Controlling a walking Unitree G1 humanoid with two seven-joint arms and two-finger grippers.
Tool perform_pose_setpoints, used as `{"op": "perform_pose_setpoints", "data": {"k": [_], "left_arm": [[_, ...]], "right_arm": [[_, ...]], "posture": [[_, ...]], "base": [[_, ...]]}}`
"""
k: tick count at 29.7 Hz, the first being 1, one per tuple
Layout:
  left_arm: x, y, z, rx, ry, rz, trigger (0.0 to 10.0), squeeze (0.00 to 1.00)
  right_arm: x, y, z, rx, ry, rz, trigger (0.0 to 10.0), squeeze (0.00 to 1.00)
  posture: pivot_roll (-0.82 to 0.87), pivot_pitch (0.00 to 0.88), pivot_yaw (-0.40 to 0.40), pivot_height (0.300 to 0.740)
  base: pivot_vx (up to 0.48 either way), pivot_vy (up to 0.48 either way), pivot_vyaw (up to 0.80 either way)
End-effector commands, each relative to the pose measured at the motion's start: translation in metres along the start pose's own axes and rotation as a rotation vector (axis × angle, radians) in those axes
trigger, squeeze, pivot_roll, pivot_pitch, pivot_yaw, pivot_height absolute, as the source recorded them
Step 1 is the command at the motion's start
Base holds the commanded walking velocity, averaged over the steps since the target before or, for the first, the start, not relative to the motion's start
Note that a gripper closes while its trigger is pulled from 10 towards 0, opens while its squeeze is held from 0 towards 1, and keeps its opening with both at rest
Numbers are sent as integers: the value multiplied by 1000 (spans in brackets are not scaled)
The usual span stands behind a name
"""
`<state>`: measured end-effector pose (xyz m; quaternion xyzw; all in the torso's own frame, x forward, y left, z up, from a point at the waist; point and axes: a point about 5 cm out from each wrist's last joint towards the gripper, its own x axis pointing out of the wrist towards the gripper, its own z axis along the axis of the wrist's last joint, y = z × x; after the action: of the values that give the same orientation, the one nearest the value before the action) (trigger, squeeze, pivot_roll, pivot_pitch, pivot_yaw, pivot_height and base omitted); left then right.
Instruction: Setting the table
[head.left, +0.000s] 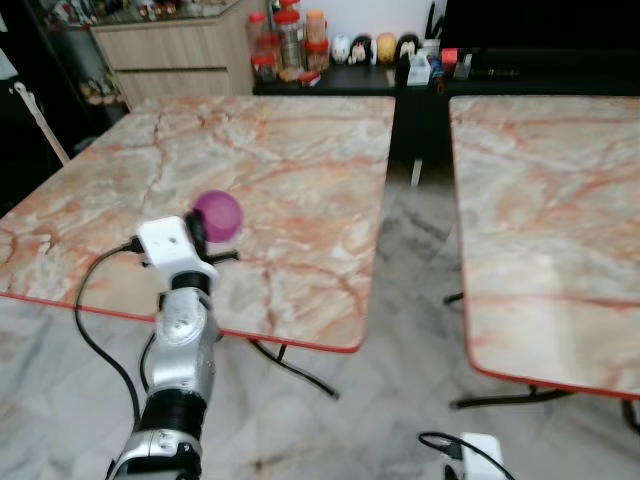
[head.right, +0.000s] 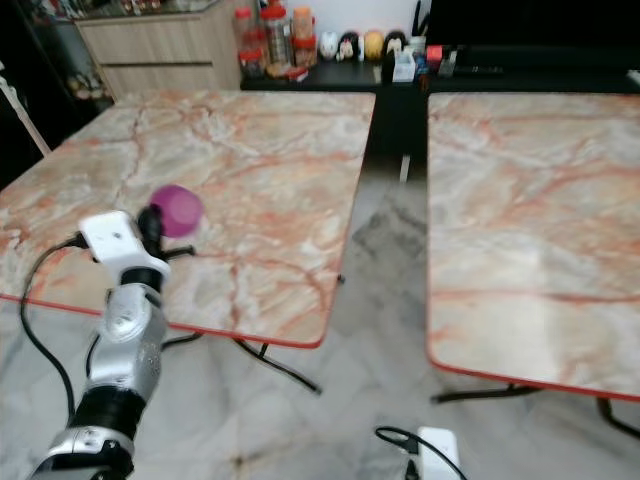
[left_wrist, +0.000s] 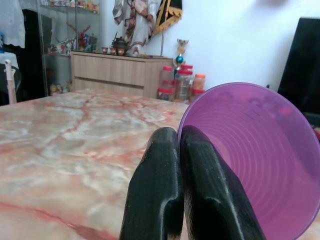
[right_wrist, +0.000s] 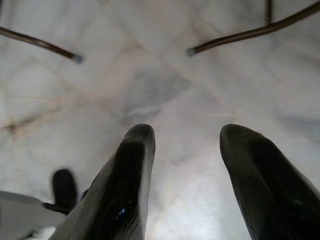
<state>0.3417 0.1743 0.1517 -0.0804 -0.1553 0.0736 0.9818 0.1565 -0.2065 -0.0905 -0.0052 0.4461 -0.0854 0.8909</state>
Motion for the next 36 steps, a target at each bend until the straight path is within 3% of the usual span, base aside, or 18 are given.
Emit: {"op": "perform_pose_setpoints", "data": {"k": [1, 36], "left_arm": [[1, 8, 3, 13, -11, 17, 10000, 0], [1, -7, 11, 4, -36, -62, 10000, 0]], "right_arm": [[0, 13, 0, 12, 0, 33, 10000, 0], [0, 19, 2, 9, -16, 48, 10000, 0]], "posture": [[41, 32, 74, 740], [43, 1, 86, 740]], "base": [[0, -431, 0], [0, -434, 0]]}}
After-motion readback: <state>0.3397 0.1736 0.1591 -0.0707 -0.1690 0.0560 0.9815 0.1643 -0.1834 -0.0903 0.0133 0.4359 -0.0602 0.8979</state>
